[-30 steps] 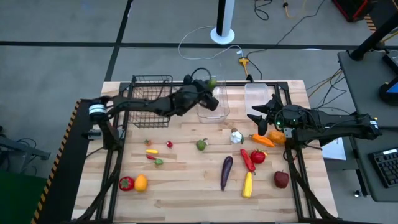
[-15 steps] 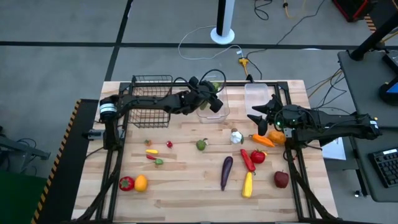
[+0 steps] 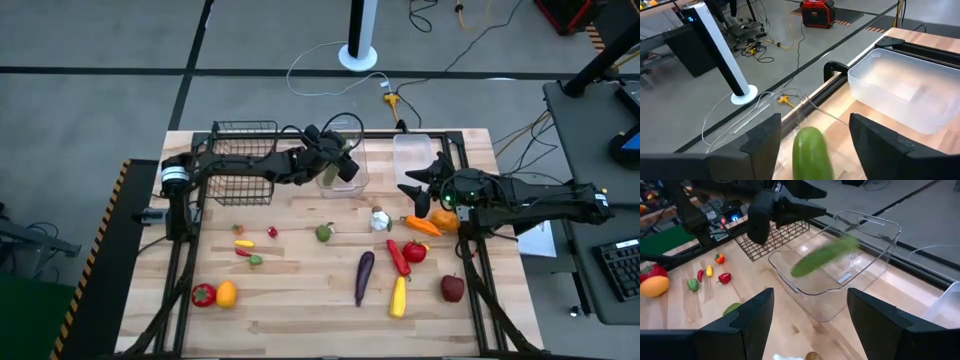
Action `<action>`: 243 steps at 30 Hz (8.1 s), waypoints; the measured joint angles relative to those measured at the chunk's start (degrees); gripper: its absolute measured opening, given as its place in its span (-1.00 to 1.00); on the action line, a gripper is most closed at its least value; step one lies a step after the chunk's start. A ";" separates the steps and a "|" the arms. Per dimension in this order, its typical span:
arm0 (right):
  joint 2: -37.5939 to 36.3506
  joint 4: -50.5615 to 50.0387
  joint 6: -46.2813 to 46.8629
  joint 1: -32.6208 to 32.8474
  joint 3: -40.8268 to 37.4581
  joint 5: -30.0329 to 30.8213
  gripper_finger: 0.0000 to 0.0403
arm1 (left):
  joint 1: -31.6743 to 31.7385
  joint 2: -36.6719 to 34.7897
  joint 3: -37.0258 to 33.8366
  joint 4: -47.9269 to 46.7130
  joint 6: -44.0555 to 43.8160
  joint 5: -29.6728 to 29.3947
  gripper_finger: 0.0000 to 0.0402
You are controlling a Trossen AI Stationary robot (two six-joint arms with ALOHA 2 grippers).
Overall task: Sort produce into baskets
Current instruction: Put the right transparent garlic into the left transparent bin, then put the red chili pepper into the right transparent bin
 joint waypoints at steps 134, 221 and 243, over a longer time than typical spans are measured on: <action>59.15 -41.96 -0.22 20.83 43.65 -2.39 0.29 | -52.66 -22.46 -11.70 -60.93 -39.63 -18.56 0.19; 57.68 2.62 -23.71 -16.22 35.32 -7.08 -0.87 | -52.66 -22.40 -12.16 -63.93 -52.63 -1.49 0.16; 54.93 -1.07 -16.46 -10.93 35.28 -9.17 -0.14 | -51.81 -19.88 -12.16 -62.95 -33.47 3.30 0.16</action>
